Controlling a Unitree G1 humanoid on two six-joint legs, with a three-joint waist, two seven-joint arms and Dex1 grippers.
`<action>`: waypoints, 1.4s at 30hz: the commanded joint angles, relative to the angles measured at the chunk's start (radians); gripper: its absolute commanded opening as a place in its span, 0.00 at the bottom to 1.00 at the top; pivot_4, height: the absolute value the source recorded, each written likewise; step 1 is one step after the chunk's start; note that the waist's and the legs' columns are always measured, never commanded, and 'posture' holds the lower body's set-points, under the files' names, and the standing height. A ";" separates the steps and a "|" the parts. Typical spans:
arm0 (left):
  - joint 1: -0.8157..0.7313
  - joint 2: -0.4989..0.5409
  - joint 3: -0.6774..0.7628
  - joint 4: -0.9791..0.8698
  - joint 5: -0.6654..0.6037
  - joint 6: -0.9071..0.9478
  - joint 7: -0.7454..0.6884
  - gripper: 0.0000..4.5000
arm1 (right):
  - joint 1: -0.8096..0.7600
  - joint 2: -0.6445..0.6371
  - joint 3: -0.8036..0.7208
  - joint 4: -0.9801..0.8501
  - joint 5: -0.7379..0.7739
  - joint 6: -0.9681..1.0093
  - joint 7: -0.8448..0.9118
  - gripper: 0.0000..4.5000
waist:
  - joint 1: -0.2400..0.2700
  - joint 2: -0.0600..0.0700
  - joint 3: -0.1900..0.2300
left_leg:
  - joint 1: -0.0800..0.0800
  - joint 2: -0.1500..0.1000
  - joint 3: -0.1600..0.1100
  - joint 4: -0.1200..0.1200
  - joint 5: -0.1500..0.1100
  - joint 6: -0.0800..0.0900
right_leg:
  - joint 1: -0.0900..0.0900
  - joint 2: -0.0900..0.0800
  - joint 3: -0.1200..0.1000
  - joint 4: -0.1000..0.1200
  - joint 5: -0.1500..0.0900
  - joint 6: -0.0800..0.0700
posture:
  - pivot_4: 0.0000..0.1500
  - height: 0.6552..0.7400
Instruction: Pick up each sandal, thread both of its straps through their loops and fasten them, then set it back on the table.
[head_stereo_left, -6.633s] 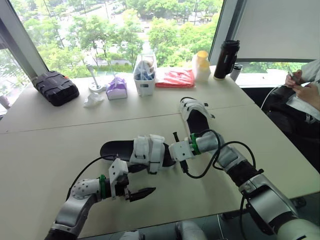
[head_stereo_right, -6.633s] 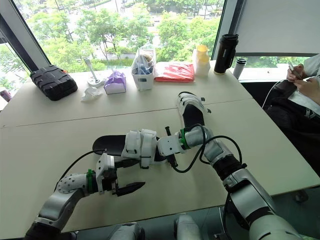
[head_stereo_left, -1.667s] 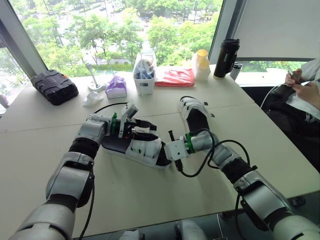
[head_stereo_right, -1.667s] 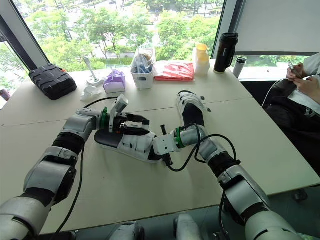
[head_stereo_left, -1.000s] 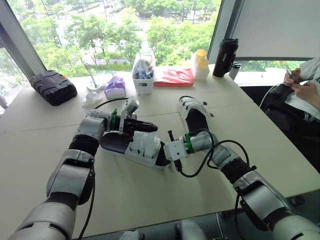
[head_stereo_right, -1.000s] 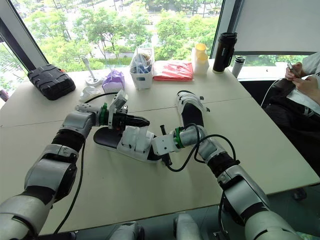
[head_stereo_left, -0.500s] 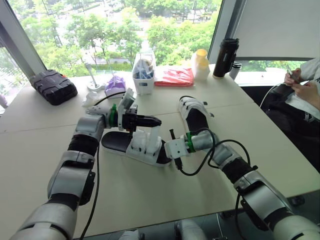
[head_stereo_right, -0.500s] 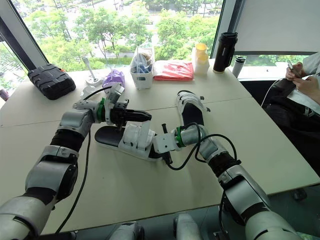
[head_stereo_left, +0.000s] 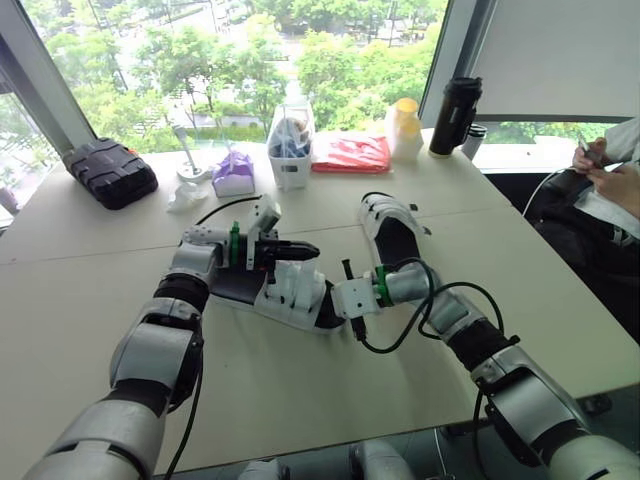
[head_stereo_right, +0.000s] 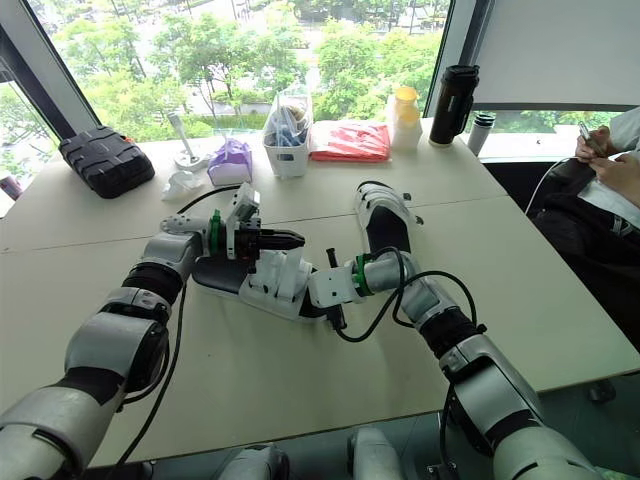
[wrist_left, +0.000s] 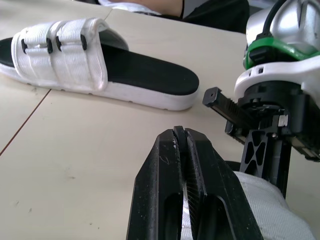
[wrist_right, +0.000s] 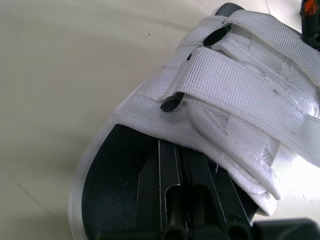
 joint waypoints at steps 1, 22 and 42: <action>-0.029 0.000 -0.017 0.022 0.047 -0.021 0.025 0.01 | 0.029 -0.017 0.031 0.001 -0.034 0.016 0.026 0.00 | 0.000 0.000 0.000 | 0.000 0.000 0.000 0.000 0.000 0.000 | 0.000 0.000 0.000 0.000 0.000 0.000 | 1.00 1.00; -0.079 -0.028 -0.152 0.093 0.309 -0.116 0.327 0.88 | 0.032 -0.011 0.031 -0.005 -0.034 0.023 0.023 0.00 | 0.002 0.000 -0.001 | 0.001 0.000 0.000 0.000 0.000 0.000 | 0.001 0.000 0.000 0.000 0.000 0.000 | 1.00 1.00; -0.014 0.106 0.077 -0.187 0.074 -0.137 0.250 0.88 | 0.036 -0.013 0.014 -0.080 -0.009 0.043 0.027 0.00 | 0.000 0.000 0.000 | 0.000 0.000 0.000 -0.001 0.000 0.001 | -0.002 0.000 0.000 0.002 0.000 0.000 | 1.00 1.00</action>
